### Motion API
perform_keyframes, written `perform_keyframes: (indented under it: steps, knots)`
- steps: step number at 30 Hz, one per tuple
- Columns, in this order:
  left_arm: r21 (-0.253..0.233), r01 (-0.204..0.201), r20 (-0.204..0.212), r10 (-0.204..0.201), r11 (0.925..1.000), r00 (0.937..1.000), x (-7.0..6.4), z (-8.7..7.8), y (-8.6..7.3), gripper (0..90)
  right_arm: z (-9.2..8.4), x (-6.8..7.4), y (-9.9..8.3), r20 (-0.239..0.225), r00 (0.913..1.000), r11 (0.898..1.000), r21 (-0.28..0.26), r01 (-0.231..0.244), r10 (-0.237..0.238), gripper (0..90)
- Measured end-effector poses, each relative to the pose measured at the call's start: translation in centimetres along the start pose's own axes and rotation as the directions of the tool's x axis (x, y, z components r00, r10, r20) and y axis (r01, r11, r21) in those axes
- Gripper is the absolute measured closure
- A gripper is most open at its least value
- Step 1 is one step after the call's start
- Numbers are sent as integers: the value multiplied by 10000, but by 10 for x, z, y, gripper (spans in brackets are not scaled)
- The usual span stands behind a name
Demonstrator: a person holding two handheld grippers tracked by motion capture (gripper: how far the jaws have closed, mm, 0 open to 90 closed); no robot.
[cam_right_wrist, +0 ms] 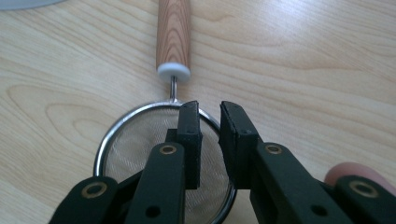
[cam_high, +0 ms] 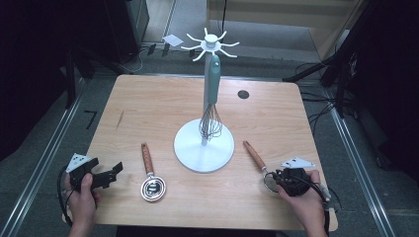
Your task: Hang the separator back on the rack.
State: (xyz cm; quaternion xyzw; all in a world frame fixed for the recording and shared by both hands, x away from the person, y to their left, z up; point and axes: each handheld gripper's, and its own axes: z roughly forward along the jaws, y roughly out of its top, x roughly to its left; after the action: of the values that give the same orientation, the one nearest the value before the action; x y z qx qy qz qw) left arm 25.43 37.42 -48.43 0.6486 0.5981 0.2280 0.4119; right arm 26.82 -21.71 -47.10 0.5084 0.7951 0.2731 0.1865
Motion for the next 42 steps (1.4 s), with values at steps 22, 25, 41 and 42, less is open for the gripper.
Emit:
perform_keyframes:
  steps: [22, 25, 41, 42]
  knots:
    - [5, -5, 18, 5, 10000, 10000, 0, 0, 0, 0, 14, 4, 61, -961, 9936, 9780, 2049, -388, 595, 678]
    - [26, -2, 15, 2, 10000, 10000, 0, 0, 0, 0, 18, 5, 71, -1151, 9900, 9655, 2556, -503, 821, 657]
    - [13, -8, 33, 8, 10000, 10000, 0, 0, 0, 1, 47, 4, 86, -922, 9879, 8944, 4415, -716, 1246, 683]
    - [11, -10, 32, 10, 10000, 10000, 0, 0, 0, 0, 48, 4, 86, -943, 9873, 8896, 4509, -722, 1279, 683]
